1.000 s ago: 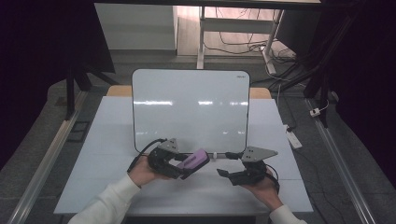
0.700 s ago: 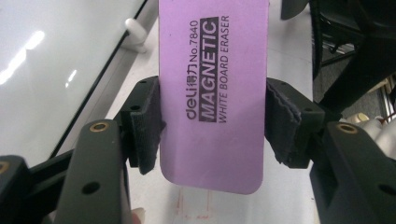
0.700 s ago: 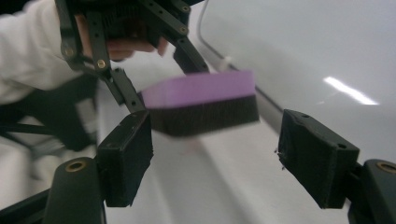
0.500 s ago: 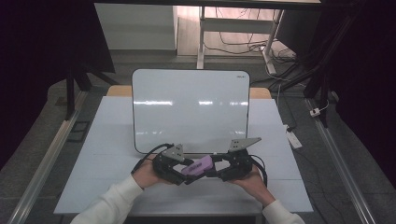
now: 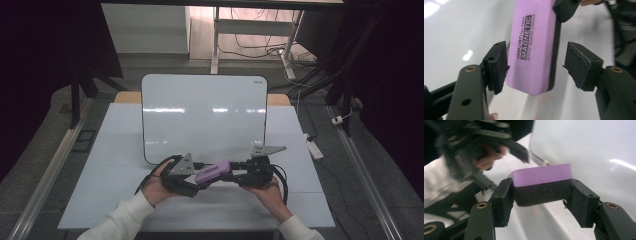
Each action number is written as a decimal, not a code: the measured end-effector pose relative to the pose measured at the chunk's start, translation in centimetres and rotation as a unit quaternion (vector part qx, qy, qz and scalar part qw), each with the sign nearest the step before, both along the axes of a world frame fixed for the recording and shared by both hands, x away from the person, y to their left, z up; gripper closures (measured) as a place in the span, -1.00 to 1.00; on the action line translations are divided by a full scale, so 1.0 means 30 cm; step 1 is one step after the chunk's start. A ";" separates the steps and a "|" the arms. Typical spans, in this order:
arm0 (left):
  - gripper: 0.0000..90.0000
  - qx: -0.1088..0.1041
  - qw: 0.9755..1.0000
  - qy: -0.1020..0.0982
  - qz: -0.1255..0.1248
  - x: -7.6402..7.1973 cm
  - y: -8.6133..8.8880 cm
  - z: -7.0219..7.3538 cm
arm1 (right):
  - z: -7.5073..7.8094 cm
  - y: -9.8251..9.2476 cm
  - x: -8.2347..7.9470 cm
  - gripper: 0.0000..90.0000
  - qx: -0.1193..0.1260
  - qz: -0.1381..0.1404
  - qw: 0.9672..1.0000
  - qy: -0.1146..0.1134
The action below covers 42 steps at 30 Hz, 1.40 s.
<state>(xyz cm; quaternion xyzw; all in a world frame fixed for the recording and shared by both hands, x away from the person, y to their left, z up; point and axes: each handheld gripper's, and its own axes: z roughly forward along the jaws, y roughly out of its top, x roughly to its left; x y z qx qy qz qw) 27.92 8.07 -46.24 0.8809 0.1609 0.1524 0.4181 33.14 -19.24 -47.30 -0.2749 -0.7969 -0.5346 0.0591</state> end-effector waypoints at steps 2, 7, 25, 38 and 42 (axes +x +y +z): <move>-0.20 0.007 1.000 -0.020 0.008 -0.012 -0.011 0.001 | -0.003 -0.005 0.003 -0.10 0.001 -0.016 1.000 0.001; -0.16 0.028 0.998 -0.060 0.024 -0.027 -0.051 -0.015 | -0.012 -0.015 0.010 -0.10 0.011 -0.047 0.999 0.025; 0.43 0.059 0.987 -0.123 0.089 -0.042 -0.082 -0.022 | 0.003 -0.007 -0.015 -0.33 0.045 -0.066 0.997 -0.010; 0.43 -0.051 0.971 -0.088 0.218 0.045 0.151 0.163 | 0.006 -0.167 -0.029 -0.39 0.000 -0.131 0.989 -0.072; 0.43 -0.082 0.957 -0.091 0.263 0.079 0.217 0.233 | 0.001 -0.230 -0.027 -0.39 -0.011 -0.160 0.984 -0.079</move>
